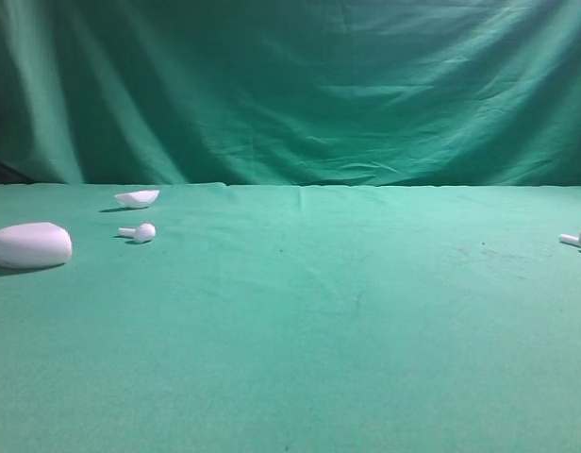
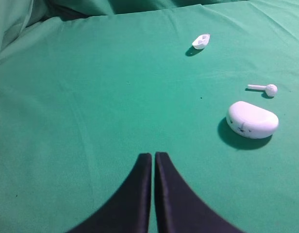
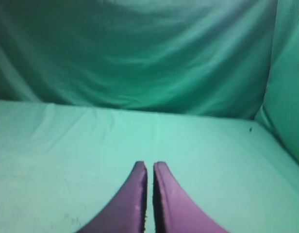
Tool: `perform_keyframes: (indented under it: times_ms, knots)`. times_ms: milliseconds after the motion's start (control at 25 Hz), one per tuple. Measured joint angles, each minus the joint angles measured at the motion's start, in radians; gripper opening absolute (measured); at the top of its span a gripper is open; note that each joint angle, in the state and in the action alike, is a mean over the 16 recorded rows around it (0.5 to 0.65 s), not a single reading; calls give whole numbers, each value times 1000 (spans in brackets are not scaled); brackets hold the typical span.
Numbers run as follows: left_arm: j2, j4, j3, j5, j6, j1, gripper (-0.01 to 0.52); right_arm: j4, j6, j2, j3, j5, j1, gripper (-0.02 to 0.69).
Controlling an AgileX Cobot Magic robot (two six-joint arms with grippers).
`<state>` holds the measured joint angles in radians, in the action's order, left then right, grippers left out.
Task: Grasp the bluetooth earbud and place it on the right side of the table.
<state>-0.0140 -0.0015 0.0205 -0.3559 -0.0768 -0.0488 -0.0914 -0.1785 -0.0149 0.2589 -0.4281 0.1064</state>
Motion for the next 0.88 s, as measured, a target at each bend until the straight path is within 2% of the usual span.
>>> perform_keyframes:
  times_ms: [280, 880]
  knots:
    - [0, 0, 0, 0, 0, 0, 0, -33, 2, 25, -219, 122, -16, 36]
    - [0, 0, 0, 0, 0, 0, 0, -63, 3, 25, -288, 22, -16, 48]
